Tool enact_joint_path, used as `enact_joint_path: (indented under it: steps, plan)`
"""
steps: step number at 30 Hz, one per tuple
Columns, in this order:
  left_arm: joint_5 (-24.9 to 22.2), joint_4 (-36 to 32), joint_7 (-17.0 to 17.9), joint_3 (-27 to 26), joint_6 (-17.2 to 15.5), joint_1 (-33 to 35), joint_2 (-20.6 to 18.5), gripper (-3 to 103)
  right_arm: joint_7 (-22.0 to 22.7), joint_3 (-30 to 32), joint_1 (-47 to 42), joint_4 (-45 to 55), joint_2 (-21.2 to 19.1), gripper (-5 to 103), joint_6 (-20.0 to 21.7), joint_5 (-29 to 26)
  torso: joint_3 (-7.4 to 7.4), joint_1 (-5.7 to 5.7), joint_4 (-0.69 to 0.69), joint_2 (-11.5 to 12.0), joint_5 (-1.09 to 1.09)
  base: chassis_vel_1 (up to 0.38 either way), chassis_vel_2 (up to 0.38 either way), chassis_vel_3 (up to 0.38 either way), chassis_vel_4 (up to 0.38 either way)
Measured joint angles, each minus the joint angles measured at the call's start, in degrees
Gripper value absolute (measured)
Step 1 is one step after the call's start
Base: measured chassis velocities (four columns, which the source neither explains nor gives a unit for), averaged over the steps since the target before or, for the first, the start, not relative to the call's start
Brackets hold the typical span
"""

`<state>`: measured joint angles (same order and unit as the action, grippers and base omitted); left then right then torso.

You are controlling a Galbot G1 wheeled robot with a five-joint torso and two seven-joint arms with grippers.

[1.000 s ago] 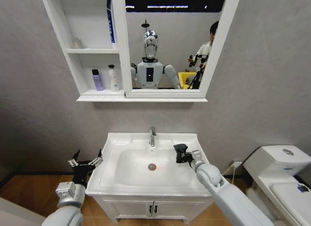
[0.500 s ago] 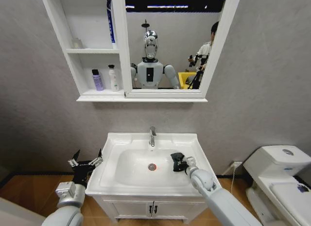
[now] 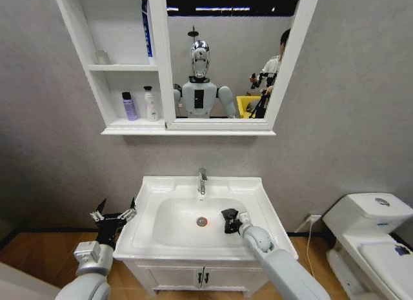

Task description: Move facial cleanser and shampoo from washbasin to cabinet, then wipe washbasin with towel.

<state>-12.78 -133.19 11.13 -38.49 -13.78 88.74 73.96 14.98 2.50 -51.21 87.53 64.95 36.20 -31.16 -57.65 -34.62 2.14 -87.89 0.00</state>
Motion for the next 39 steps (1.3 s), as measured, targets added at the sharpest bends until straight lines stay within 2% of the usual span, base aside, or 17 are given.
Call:
enact_joint_path:
  steps: [11,17,26,39]
  plan:
    - [0.0,0.0,0.0,0.0,0.0,0.0,0.0,100,-3.84,-3.23,5.71,-6.16,5.44,3,-1.82,0.63,-0.01,-0.01,0.01,0.0,0.0,0.0,0.0,0.0,0.0]
    - [0.0,0.0,0.0,0.0,0.0,0.0,0.0,100,-5.34,-4.66,8.31,-8.24,6.78,3,-2.61,0.55,-0.01,0.0,0.0,0.0,0.0,0.0,0.0,0.0,0.0]
    - [0.0,0.0,0.0,0.0,0.0,0.0,0.0,100,-6.37,-4.36,7.56,-9.02,6.12,3,-3.03,0.62,-0.01,-0.01,-0.01,0.0,0.0,0.0,0.0,0.0,0.0]
    - [0.0,0.0,0.0,0.0,0.0,0.0,0.0,100,-10.86,-4.43,5.53,-9.45,6.05,3,-8.25,-3.48,0.0,-0.01,0.01,0.0,0.0,0.0,0.0,0.0,0.0]
